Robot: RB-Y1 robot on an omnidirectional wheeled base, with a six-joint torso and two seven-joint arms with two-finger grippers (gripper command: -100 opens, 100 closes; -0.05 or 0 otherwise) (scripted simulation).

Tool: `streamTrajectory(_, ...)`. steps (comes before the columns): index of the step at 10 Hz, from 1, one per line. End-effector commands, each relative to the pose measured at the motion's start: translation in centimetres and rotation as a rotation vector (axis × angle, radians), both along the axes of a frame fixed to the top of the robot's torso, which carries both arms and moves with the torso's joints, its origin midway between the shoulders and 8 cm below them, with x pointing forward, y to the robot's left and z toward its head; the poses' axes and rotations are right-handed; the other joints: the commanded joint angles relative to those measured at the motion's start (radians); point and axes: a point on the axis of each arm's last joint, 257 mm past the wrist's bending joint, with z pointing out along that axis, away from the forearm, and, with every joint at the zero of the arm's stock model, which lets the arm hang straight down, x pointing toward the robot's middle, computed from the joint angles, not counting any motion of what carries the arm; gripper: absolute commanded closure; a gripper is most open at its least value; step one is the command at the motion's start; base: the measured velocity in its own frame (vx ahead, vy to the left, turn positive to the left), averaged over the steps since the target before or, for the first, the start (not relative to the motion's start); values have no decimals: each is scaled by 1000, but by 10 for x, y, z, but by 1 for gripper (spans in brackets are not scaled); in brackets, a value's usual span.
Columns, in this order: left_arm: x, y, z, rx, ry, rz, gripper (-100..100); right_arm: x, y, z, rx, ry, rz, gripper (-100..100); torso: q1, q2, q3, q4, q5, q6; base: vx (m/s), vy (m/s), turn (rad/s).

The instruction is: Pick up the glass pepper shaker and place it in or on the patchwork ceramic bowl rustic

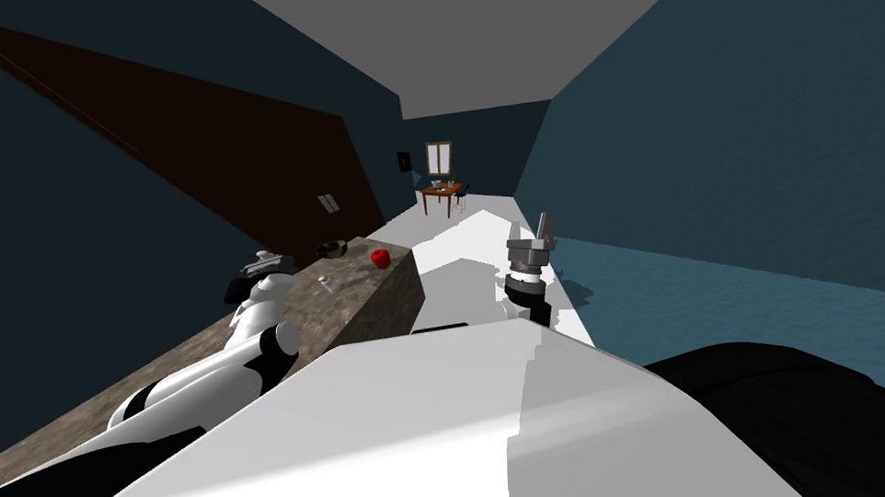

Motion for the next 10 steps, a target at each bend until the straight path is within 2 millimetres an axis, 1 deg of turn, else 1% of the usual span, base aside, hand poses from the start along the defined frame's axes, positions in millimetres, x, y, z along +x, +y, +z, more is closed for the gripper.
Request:
streamTrajectory(1,1,2,-2,-15,3,6,100,0,0,0,0,0,0,0,0,0,0,0,0,0,233,30,-143)
streamTrajectory(4,3,4,-9,-41,9,15,100,0,0,0,0,0,0,0,-1,2,1,0,0,0,186,18,-126)
streamTrajectory(6,5,5,-13,-60,11,21,100,0,0,0,0,0,0,0,0,-1,0,0,0,0,247,51,-116)
streamTrajectory(7,5,5,-13,-55,12,18,100,0,0,0,0,0,0,0,0,-1,-1,0,0,0,100,22,-31)
streamTrajectory(8,6,4,-11,-56,9,18,-100,0,0,0,0,0,0,0,-1,6,3,0,0,-3,22,5,-5)
streamTrajectory(10,6,4,-11,-56,8,17,-100,0,0,0,0,0,0,0,-2,15,8,3,0,-3,5,1,0)
